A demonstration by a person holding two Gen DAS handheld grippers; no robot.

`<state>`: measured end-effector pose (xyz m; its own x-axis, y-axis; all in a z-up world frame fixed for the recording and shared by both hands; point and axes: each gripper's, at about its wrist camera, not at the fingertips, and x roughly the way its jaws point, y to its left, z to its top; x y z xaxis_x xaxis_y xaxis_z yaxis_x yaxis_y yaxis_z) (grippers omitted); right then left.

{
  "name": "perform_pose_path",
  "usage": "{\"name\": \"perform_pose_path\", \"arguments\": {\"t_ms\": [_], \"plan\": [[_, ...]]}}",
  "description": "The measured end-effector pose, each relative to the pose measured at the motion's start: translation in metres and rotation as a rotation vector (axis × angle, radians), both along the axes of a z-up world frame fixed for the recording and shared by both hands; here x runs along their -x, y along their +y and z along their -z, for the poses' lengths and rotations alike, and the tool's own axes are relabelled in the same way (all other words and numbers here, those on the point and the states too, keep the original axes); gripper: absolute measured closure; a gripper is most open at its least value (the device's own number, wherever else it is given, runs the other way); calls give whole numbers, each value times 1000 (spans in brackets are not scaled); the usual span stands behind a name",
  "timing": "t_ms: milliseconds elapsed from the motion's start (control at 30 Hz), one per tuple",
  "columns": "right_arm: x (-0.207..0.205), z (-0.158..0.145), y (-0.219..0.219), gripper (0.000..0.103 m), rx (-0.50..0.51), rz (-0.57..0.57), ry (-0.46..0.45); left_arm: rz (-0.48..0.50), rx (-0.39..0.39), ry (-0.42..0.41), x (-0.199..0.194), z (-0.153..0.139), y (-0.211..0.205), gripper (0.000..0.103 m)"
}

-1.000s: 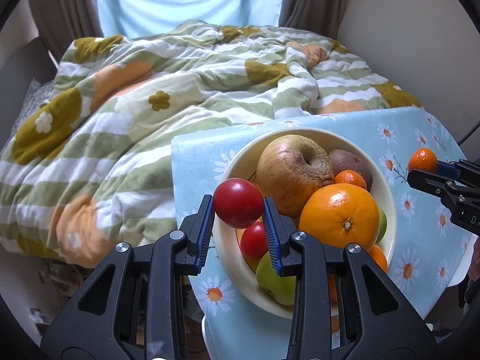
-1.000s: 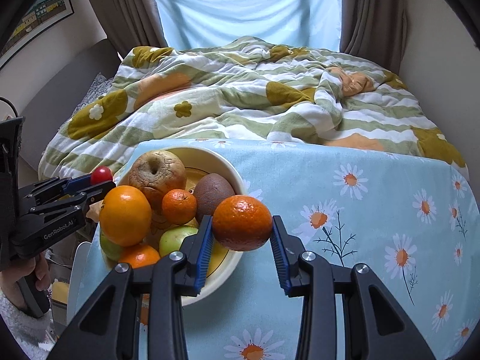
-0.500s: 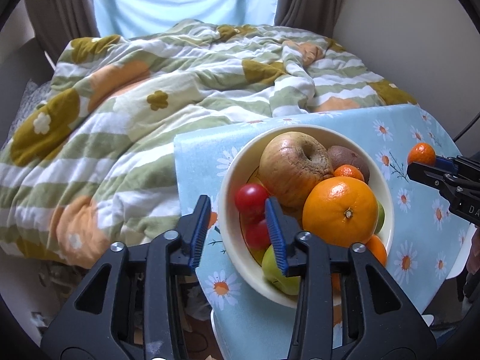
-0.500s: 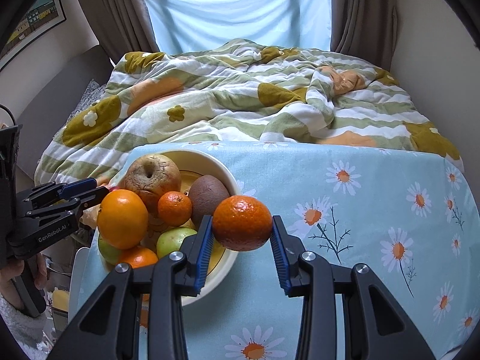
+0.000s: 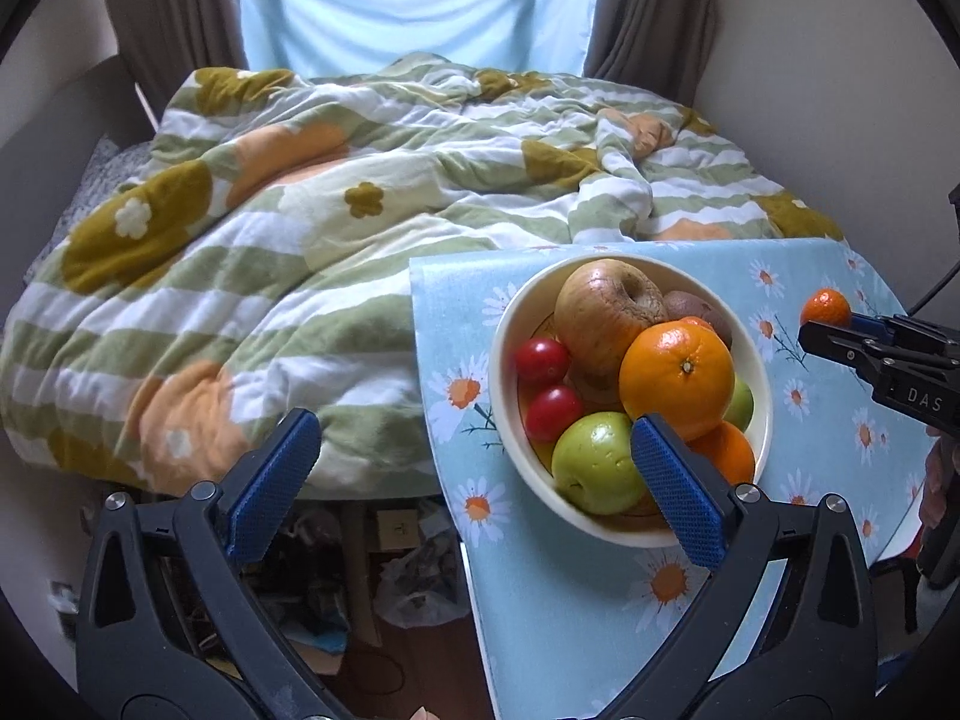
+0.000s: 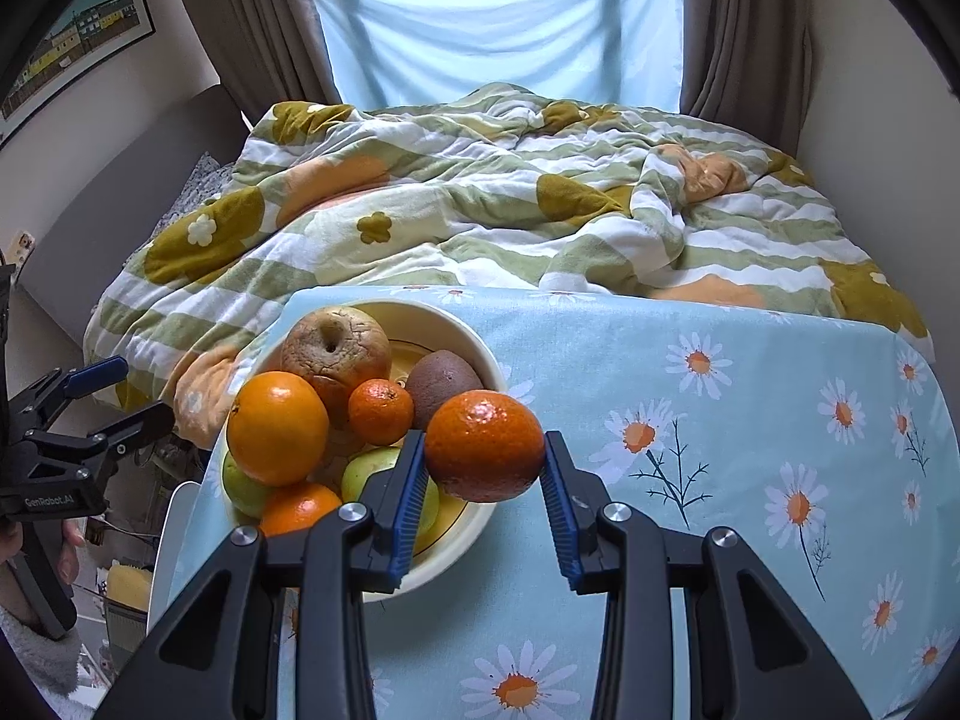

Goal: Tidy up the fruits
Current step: 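Lower the small tangerine onto the plate and open the right tool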

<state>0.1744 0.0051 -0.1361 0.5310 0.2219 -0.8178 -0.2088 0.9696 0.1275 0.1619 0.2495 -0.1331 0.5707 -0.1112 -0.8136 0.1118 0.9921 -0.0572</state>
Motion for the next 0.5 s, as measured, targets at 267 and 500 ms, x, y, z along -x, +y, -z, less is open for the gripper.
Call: {"name": "perform_pose_path", "arguments": {"t_ms": [267,500], "plan": [[-2,13,3,69,-21,-50,12,-2,-14,19,28,4,-12,0],[-7,25,6,69,-38,-105,29,-32,6,45,45,13,-30,0]]}}
